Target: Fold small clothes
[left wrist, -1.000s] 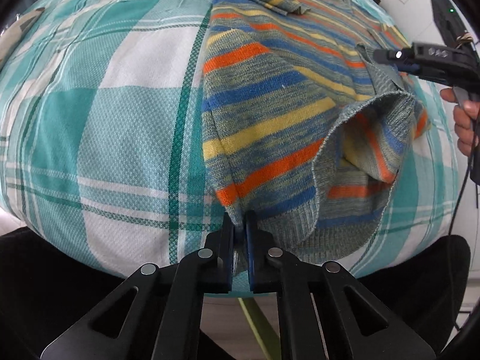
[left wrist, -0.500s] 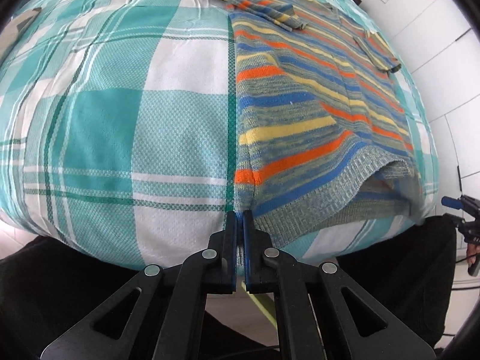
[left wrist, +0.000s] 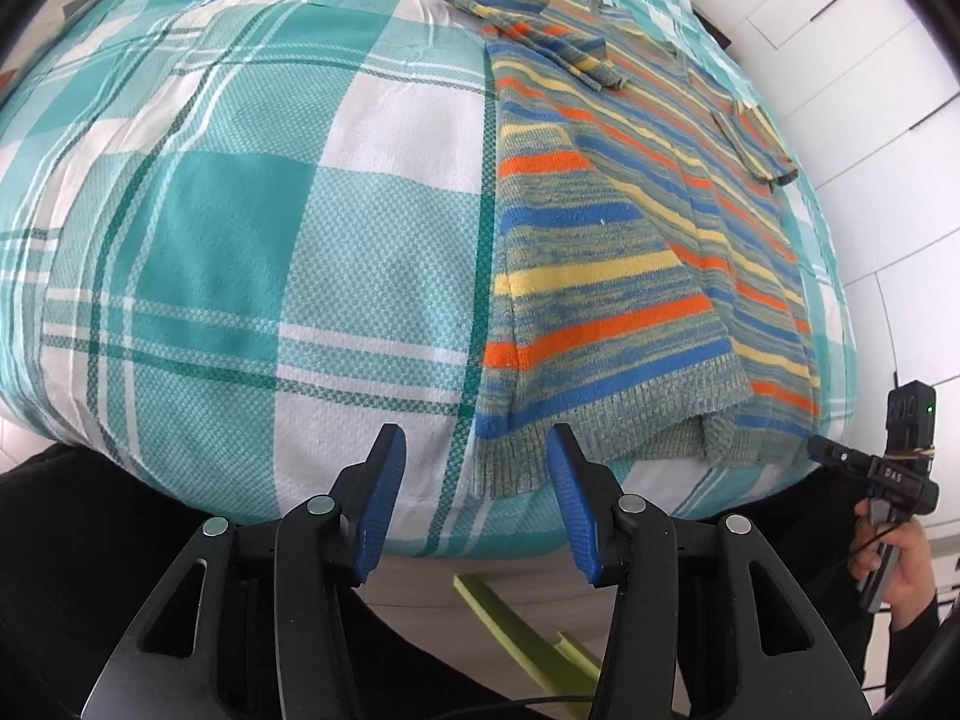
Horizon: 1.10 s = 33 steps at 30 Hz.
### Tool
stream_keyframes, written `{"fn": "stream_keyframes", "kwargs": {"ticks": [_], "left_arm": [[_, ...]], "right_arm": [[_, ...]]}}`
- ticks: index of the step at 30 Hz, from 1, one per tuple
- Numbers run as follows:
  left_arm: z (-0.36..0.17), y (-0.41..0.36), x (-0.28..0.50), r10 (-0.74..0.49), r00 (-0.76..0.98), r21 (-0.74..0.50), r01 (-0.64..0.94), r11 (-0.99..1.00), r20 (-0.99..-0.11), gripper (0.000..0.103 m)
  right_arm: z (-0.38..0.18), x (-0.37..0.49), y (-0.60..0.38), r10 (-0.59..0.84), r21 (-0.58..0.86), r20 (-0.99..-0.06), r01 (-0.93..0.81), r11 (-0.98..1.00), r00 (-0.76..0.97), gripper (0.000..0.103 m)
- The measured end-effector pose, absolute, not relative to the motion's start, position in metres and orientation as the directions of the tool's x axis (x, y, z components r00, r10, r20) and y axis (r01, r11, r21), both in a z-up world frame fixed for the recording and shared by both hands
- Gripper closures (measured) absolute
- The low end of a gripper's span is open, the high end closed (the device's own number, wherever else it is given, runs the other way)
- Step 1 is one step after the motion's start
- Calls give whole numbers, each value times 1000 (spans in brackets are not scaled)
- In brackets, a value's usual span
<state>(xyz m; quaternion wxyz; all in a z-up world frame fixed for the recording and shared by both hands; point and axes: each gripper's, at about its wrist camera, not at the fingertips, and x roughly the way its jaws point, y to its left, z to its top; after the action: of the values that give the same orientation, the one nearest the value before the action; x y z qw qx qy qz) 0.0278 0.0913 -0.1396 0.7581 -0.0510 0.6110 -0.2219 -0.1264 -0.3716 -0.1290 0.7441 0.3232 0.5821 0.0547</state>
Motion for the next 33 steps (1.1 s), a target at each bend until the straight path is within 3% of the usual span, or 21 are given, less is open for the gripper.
{"fn": "stream_keyframes", "kwargs": {"ticks": [1,2,4,8,12,15,16,17,23,26,28,30,32,33], "left_arm": [[-144,84,31,-406,135,-360,271,892,-904,53],[-150,76,33,-408,108,-368,274,889,-906,53],[-158,59,32,-396,61,-361,300,883,-916,53],[-159,49,26,-350,83,-310,303,901,-933,34],[-172,58,36,-410,66,-392,188,901,-910,35],[-176,48,41,-335,84,-315,187,930,-939,45],[-174,48,40,-308,100,-286,189,939,-946,67],[-171,50,39,-308,108,-283,201,938,-945,100],[-148,96,38,-418,35,-396,252,883,-908,100],[-156,117,46,-326,61,-306,221,926,-943,98],[-161,119,49,-326,55,-310,197,930,-944,98],[-156,119,47,-366,69,-347,200,917,-928,83],[-145,121,43,-391,106,-364,206,908,-914,22],[-141,121,40,-402,140,-370,207,906,-905,14]], "right_arm": [[-128,-125,-369,453,542,-831,287,790,322,88],[-128,-125,-367,431,520,-844,296,801,318,96],[-121,-128,-371,424,520,-844,308,797,328,97],[-90,-133,-372,393,487,-849,232,842,353,97],[-85,-123,-361,355,431,-872,185,883,337,96],[-94,-115,-353,363,437,-870,178,882,334,96],[-97,-114,-353,368,443,-868,183,878,334,96],[-99,-114,-352,371,448,-865,187,874,336,96],[-82,-124,-364,376,456,-857,181,871,352,97],[-73,-129,-370,357,443,-861,188,877,363,97],[-85,-127,-372,342,422,-876,197,885,339,97],[-99,-124,-372,338,418,-885,225,880,320,96],[-106,-123,-372,344,427,-881,237,873,324,94],[-108,-123,-373,344,430,-880,242,870,327,94]]}}
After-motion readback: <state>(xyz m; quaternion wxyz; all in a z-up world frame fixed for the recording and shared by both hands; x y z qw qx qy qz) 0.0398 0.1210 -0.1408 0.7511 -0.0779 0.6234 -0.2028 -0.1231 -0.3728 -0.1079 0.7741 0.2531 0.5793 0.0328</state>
